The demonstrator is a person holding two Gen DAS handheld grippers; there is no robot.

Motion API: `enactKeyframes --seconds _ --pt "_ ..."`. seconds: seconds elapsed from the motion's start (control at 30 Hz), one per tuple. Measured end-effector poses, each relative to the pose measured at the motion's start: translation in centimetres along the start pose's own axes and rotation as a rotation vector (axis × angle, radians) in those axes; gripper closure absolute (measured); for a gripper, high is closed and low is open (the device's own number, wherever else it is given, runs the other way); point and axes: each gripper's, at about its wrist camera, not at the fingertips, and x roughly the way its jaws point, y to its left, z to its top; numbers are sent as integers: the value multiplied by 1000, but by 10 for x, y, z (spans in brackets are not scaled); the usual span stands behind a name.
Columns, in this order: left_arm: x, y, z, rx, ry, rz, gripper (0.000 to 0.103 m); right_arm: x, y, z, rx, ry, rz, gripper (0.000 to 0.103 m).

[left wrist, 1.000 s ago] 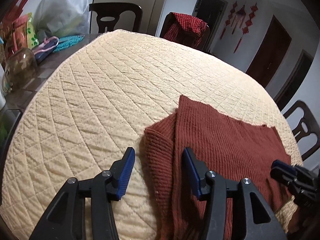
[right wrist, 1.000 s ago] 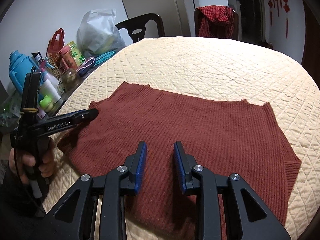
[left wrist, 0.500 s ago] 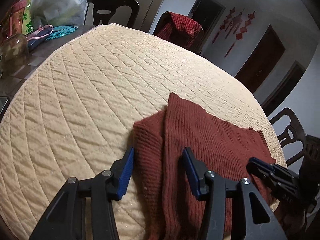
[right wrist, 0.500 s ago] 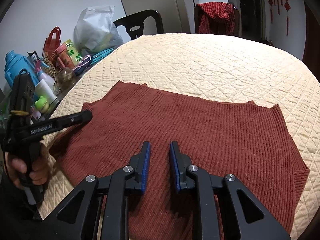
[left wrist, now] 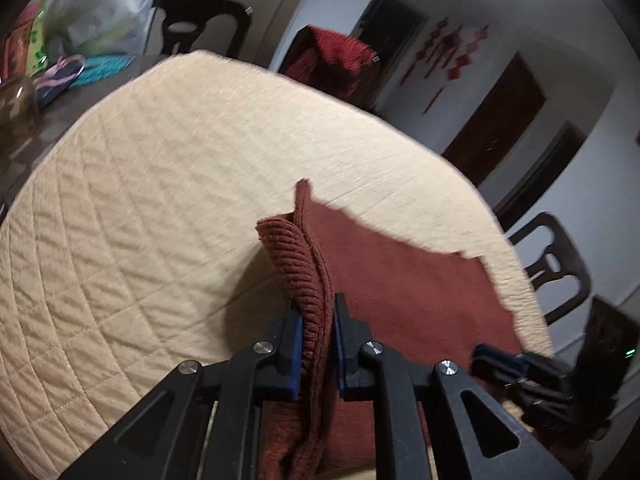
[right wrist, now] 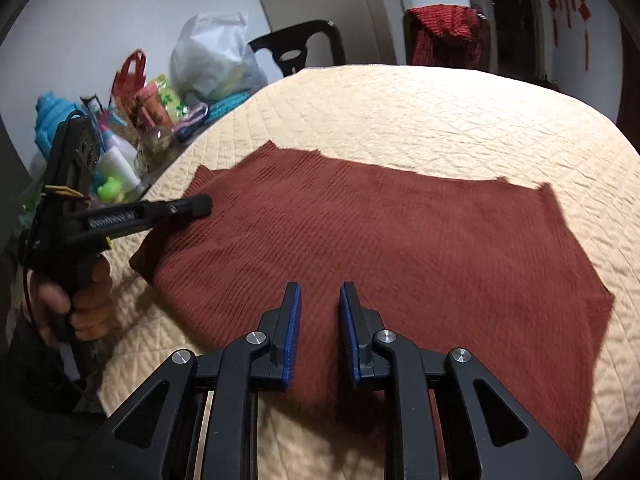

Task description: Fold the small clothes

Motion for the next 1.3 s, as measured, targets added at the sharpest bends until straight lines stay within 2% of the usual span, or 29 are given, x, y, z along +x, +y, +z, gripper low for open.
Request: enactKeyframes --seconds 0.2,0.4,0.5,0.63,0.77,0.83,0.9,0.97,1.07,1.13,1.2,1.3 --pt "-23 -59 27 61 -49 -117 89 -34 -27 -9 67 -73 -53 83" --pt "-7 -134 40 155 -25 -202 89 -66 -55 -23 146 -131 -108 83" --pt "19 -166 37 181 25 -233 89 -83 -69 -34 191 -152 -136 83" --pt "65 -196 18 198 128 -248 89 -103 -90 -50 250 -175 -174 83" --pt "116 -217 -13 231 276 -245 87 -116 -107 -63 307 -184 -189 83" --pt "129 -221 -22 238 324 -252 86 -119 -113 -67 331 -186 -184 83" --pt "117 -222 -23 241 305 -277 85 -121 -118 -70 354 -190 -176 82" --pt "98 -224 -17 246 279 -336 79 -125 -123 -72 378 -204 -157 83" --pt "66 -222 -5 287 190 -352 77 -128 -129 -72 416 -231 -93 82" --pt "51 -212 0 295 150 -324 76 -130 -130 -69 428 -253 -25 80" --pt "39 -196 1 320 102 -255 76 -129 -126 -68 438 -258 30 65" --pt "35 -169 -2 310 97 -179 76 -123 -123 -65 463 -244 142 63"
